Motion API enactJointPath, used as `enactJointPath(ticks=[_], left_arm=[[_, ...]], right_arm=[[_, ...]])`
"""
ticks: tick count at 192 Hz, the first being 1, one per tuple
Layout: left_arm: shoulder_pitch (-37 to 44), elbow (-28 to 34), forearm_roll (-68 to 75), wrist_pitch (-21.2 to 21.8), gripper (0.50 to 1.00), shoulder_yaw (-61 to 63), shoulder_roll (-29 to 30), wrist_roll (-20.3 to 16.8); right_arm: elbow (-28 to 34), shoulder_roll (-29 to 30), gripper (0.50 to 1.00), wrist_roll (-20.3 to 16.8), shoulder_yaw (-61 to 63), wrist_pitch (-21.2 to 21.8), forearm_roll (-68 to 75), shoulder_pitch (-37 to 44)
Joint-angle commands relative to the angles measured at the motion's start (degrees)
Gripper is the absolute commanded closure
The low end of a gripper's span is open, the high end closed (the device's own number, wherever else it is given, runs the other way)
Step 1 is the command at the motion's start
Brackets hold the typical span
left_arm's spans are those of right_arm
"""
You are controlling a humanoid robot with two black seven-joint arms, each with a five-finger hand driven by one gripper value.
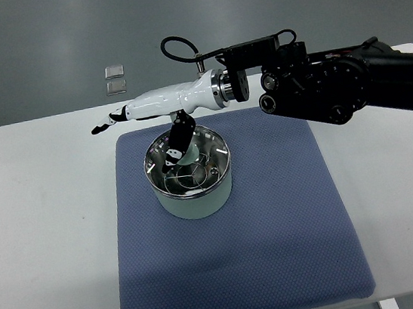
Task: Open lid and place right of pot
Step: 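Lower the right hand onto the lid and close fingers around the knob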
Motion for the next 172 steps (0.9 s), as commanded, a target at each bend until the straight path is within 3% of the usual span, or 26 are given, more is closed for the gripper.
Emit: enactJointPath(ticks=[1,70,150,159,166,172], left_arm=[[0.0,0.0,0.0,0.0,0.500,0.0,0.0,0.0],[0.0,0.0,0.0,0.0,0.500,0.0,0.0,0.0],[0.1,0.0,0.0,0.1,0.500,0.0,0.0,0.1],[0.1,0.0,0.0,0.0,0.500,0.0,0.0,0.0],[0.1,0.0,0.0,0.0,0.500,0.0,0.0,0.0],[0.1,0.0,0.0,0.0,0.500,0.0,0.0,0.0]], right_arm=[[-0.2,-0.6,0.529,-0.2,-0.6,2.9,-2.5,0.6],[-2.0,-1.2,0.529,0.1,-4.4,8.2,-5.8,4.5],[-4.1,-0.5,0.534,-0.4,-5.3,8.4,-5.9,5.1],[-4.1,-0.4,0.550,-0.4,-6.3,8.0,-5.9,5.0],[-4.1,-0.4,0.601,-0.4,-6.4,8.0,-5.9,5.1],[-4.1,-0.4,0.611,-0.4,-6.4,7.9,-6.0,5.1]])
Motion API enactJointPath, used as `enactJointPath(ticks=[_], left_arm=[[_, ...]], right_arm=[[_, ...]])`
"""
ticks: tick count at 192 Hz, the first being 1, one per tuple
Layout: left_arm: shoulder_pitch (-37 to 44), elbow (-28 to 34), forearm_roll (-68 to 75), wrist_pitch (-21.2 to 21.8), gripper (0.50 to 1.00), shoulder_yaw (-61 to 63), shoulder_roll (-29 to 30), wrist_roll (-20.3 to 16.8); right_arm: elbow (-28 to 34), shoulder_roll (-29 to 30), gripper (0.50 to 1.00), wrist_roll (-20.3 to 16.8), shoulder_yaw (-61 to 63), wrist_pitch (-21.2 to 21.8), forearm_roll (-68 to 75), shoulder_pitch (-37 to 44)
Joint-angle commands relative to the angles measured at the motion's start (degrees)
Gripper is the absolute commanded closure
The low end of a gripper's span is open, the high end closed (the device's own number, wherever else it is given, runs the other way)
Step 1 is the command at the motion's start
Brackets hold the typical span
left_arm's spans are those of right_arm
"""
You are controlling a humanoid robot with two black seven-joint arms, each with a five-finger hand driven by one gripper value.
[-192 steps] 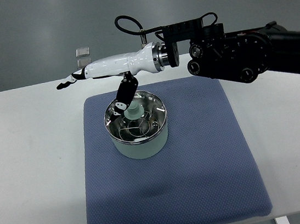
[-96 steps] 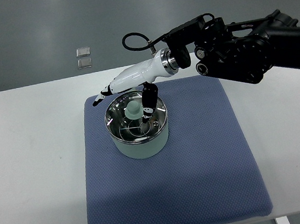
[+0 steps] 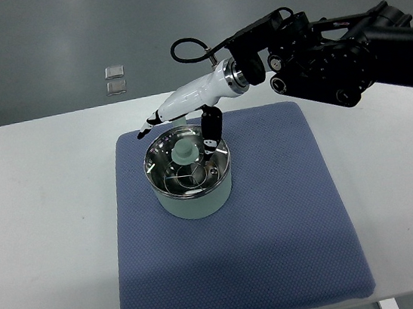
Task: Open lid and place right of pot
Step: 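Lower the right hand onto the lid and close fingers around the knob, then lift the glass lid off the pot with the right hand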
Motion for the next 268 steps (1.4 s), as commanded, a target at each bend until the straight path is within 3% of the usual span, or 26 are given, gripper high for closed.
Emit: enactJointPath(ticks=[1,18,64,71,88,162,183,268], left_arm=[[0.0,0.0,0.0,0.0,0.500,0.0,0.0,0.0],[0.1,0.0,0.0,0.0,0.500,0.0,0.0,0.0],[0.2,0.0,0.0,0.0,0.500,0.0,0.0,0.0],[0.2,0.0,0.0,0.0,0.500,0.0,0.0,0.0],[0.2,0.0,0.0,0.0,0.500,0.0,0.0,0.0],[0.3,0.0,0.0,0.0,0.500,0.0,0.0,0.1],[0.3,0.0,0.0,0.0,0.500,0.0,0.0,0.0],[0.3,0.0,0.0,0.0,0.500,0.1,0.0,0.0]], right_arm=[[0.0,0.0,0.611,0.0,-0.4,-0.3,-0.1,0.0],[-0.1,0.0,0.673,0.0,-0.5,-0.4,-1.2,-0.3],[-1.1,0.1,0.709,0.0,-0.4,-0.8,-1.4,-0.7],[-1.1,0.1,0.742,0.0,-0.4,-0.8,-1.4,-0.7],[-1.5,0.1,0.762,-0.1,-0.4,-0.8,-1.4,-0.8],[-1.7,0.1,0.775,0.0,-0.3,-1.6,-1.3,-1.3],[-1.7,0.1,0.805,0.1,-0.2,-2.1,-1.2,-1.3],[-1.6,0.5,0.836,0.3,0.1,-2.7,-1.3,-2.5]])
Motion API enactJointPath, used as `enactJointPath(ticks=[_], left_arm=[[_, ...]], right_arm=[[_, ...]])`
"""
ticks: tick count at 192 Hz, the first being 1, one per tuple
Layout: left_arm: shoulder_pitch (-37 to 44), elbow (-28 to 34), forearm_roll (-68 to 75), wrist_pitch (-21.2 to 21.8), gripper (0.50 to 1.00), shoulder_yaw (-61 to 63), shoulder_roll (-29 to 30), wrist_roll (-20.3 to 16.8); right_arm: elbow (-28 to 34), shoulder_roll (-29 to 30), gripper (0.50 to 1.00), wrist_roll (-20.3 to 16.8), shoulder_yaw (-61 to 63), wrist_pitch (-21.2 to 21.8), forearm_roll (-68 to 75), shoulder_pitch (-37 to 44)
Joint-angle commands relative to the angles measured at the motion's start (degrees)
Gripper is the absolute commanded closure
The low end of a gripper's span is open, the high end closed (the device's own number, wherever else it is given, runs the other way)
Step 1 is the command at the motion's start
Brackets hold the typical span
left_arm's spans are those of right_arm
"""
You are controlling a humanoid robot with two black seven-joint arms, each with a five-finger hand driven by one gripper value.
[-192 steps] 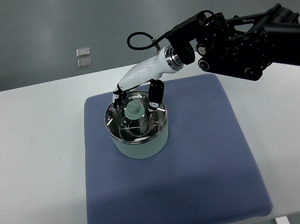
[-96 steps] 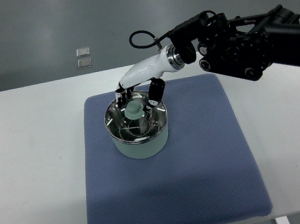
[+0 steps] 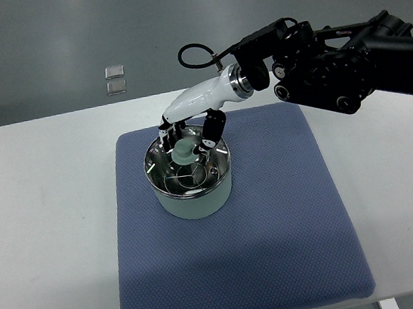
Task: Open lid and place right of pot
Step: 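Lift the glass lid off the pot with the right hand, then carry the lid beside the pot and lower it onto the cushion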
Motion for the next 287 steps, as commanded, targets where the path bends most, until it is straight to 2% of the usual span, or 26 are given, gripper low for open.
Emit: enactJointPath(ticks=[1,19,30,40,41,43,53,60,76,222,256,287], left_arm=[[0.0,0.0,0.0,0.0,0.500,0.0,0.0,0.0],[0.0,0.0,0.0,0.0,0.500,0.0,0.0,0.0],[0.0,0.0,0.0,0.0,0.500,0.0,0.0,0.0],[0.0,0.0,0.0,0.0,0.500,0.0,0.0,0.0],[0.0,0.0,0.0,0.0,0.500,0.1,0.0,0.0],[0.0,0.0,0.0,0.0,0.500,0.0,0.0,0.0],[0.0,0.0,0.0,0.0,0.500,0.1,0.0,0.0],[0.0,0.0,0.0,0.0,0.500,0.0,0.0,0.1],[0.0,0.0,0.0,0.0,0.500,0.0,0.0,0.0],[0.0,0.0,0.0,0.0,0.500,0.0,0.0,0.0],[0.0,0.0,0.0,0.1,0.500,0.0,0.0,0.1],[0.0,0.0,0.0,0.0,0.500,0.0,0.0,0.0]], right_arm=[[0.0,0.2,0.840,0.1,0.0,-0.4,-0.1,-0.4],[-0.1,0.2,0.854,0.2,0.0,-0.5,-0.1,-0.5],[0.0,0.1,0.885,0.3,0.1,-0.5,-0.2,-0.4],[0.0,0.1,0.885,0.3,0.1,-0.5,-0.2,-0.4],[0.0,0.1,0.907,0.3,0.1,-0.5,-0.2,-0.4],[0.0,0.1,0.916,0.4,0.1,-0.5,-0.2,-0.4],[0.0,0.1,0.922,0.4,0.1,-0.5,-0.2,-0.4],[0.0,0.1,0.957,0.4,0.1,-0.5,-0.2,-0.4],[0.0,0.0,1.000,0.4,0.2,-0.5,0.3,-0.5],[0.3,-1.2,1.000,1.4,2.5,-0.4,1.3,0.3],[0.9,-2.7,1.000,1.8,2.5,-0.1,1.9,1.5],[4.2,-9.2,1.000,1.9,2.6,0.3,1.9,2.1]])
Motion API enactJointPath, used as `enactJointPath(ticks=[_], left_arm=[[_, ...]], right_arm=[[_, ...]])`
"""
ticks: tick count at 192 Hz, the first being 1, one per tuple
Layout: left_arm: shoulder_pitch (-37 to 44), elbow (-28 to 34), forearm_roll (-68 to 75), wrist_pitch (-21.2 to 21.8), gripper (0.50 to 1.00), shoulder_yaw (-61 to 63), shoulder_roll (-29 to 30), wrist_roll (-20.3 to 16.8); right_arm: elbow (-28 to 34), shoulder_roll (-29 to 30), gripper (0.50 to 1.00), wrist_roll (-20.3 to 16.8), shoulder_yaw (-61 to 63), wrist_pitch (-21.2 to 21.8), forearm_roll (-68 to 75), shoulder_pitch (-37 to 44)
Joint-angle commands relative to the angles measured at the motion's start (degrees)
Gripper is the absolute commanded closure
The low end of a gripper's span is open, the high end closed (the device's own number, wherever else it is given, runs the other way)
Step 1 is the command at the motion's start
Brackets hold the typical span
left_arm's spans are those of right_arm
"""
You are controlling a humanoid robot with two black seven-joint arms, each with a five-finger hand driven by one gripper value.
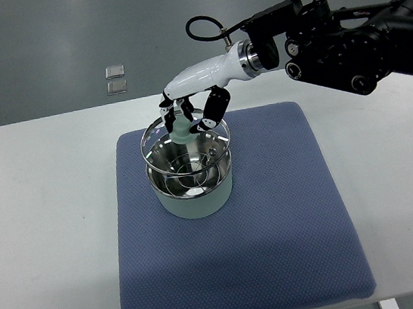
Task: Open lid and place right of pot
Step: 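Carry the lid beside the pot and lower it onto the cushion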
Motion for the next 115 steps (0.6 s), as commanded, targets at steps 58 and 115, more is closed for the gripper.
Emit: enactJointPath(ticks=[58,115], left_arm=[[0.0,0.0,0.0,0.0,0.500,0.1,0.0,0.0],[0.0,0.0,0.0,0.0,0.500,0.1,0.0,0.1]], right_arm=[[8.4,-17.2,1.000,0.0,3.1,0.1,-0.8,-4.1],[12.1,-23.4,1.000,0.0,8.1,-1.4,-1.2,-12.9]])
